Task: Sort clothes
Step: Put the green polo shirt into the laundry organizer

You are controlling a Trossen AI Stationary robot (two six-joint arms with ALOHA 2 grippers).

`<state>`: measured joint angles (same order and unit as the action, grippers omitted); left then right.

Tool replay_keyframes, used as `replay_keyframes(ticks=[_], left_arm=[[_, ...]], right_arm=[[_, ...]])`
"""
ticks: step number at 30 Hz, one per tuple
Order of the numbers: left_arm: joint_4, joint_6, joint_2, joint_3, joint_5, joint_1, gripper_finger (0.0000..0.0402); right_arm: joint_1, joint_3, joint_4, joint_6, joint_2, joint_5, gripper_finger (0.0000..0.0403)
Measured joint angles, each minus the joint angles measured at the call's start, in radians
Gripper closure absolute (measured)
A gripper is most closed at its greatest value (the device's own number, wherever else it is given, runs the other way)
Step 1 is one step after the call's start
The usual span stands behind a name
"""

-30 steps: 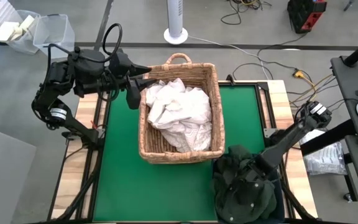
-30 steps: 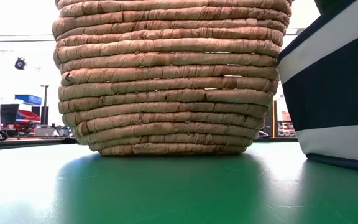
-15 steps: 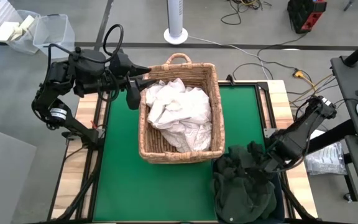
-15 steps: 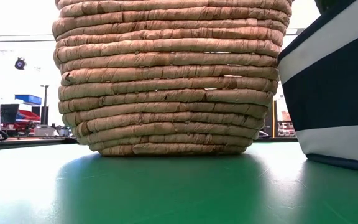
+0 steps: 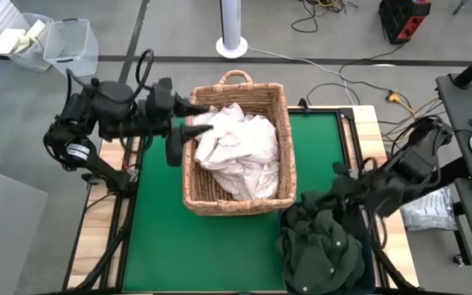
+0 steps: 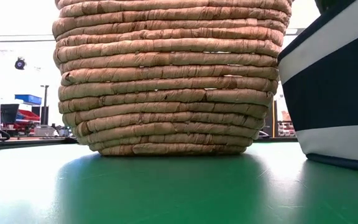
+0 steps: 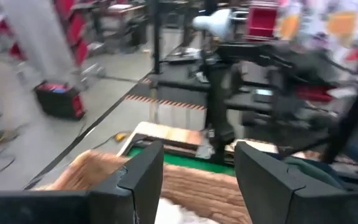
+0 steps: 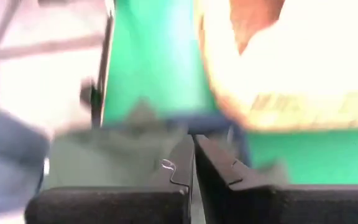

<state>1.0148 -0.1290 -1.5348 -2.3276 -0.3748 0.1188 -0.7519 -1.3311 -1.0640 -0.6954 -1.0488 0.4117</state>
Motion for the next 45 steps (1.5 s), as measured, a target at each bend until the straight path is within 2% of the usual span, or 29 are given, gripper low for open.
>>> replay_keyframes(ticks=[3,5,13,17,26,33,39,45], left_arm=[[-0.02,0.05,-0.008,0.0,-0.002,0.055,0.0227],[-0.03,0.096,-0.013,0.0,-0.004,0.086,0.0227],[-0.055,0.151,-0.024,0.0,-0.009,0.124,0.0227],[-0.054,0.147,-0.024,0.0,-0.009,0.126,0.0227],[-0.05,0.117,-0.028,0.0,-0.009,0.145,0.0227],[0.004,0.136,-0.033,0.0,-0.008,0.158,0.0227],[0.099,0.134,-0.003,0.0,-0.007,0.188,0.0227],[0.059,0.215,0.047,0.0,-0.002,0.194,0.0227]], right_arm=[[0.045,-0.01,0.098,0.143,0.036,0.086,0.0394],[0.097,-0.01,0.173,0.244,0.053,0.098,0.0394],[0.313,-0.008,0.514,0.657,0.052,0.006,0.0393],[0.364,-0.008,0.58,0.79,0.052,0.0,0.0393],[0.496,-0.017,0.585,0.966,0.118,-0.002,0.0393],[0.601,-0.017,0.652,1.044,0.133,-0.003,0.0393],[0.641,-0.017,0.662,1.005,0.131,-0.003,0.0393],[0.648,-0.017,0.699,0.924,0.143,-0.002,0.0394]])
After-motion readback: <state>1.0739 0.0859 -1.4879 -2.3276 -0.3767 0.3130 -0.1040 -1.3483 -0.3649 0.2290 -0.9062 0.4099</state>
